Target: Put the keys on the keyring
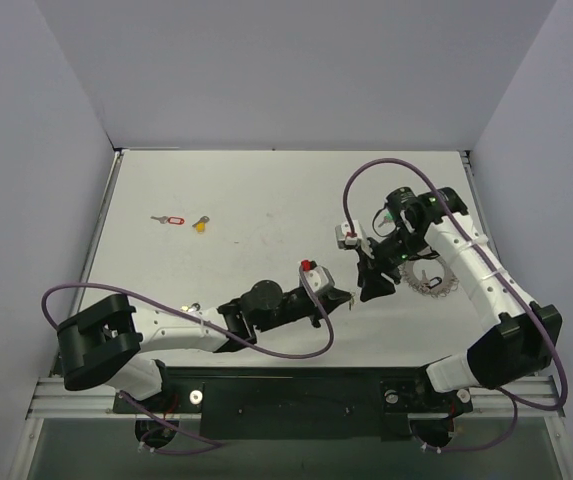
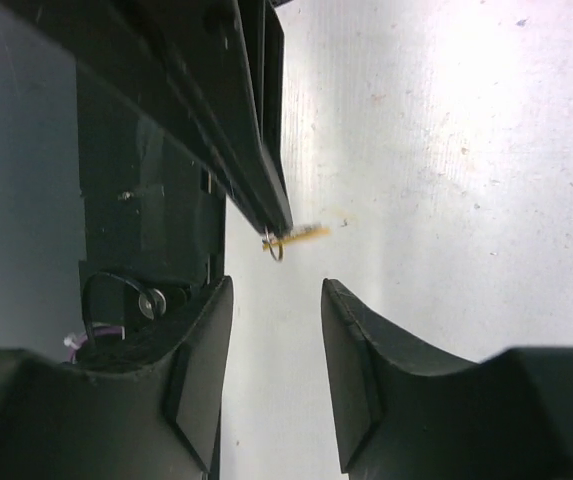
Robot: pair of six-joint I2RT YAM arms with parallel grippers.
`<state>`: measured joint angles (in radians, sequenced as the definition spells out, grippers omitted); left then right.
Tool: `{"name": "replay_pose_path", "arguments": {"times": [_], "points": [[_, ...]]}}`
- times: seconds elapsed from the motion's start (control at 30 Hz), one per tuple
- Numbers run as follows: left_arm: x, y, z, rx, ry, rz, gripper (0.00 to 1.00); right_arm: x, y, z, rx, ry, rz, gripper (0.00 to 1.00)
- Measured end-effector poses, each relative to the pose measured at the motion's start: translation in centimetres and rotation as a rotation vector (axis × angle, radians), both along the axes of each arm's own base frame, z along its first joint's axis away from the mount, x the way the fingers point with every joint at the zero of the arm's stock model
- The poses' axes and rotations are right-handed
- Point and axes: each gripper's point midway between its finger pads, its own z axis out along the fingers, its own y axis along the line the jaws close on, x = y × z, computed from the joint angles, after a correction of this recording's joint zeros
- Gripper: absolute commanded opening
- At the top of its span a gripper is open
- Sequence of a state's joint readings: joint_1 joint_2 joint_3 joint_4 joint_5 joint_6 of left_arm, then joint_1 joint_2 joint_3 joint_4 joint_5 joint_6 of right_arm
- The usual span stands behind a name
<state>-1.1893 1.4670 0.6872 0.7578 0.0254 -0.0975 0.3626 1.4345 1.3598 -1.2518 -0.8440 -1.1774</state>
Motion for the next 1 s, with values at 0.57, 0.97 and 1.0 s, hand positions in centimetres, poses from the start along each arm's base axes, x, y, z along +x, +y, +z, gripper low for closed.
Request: {"name": "replay_pose_path", "arguments": {"times": [0.57, 0.97, 1.0], "points": [[-0.4, 2.2, 4.6, -0.337, 0.079, 0.044, 0.00, -0.8, 1.7, 2.3, 0.316, -0.046, 0.075, 0.30], [-0.4, 2.0, 4.7, -0.358, 0.095, 0.040, 0.00, 1.3, 2.9, 2.9, 0.401, -0.146, 0.175, 0.25], [-0.4, 2.0, 4.6, -0.357, 0.096, 0.040, 0.00, 1.3, 2.9, 2.9, 0.402, -0.150, 0.176, 0.25]]}}
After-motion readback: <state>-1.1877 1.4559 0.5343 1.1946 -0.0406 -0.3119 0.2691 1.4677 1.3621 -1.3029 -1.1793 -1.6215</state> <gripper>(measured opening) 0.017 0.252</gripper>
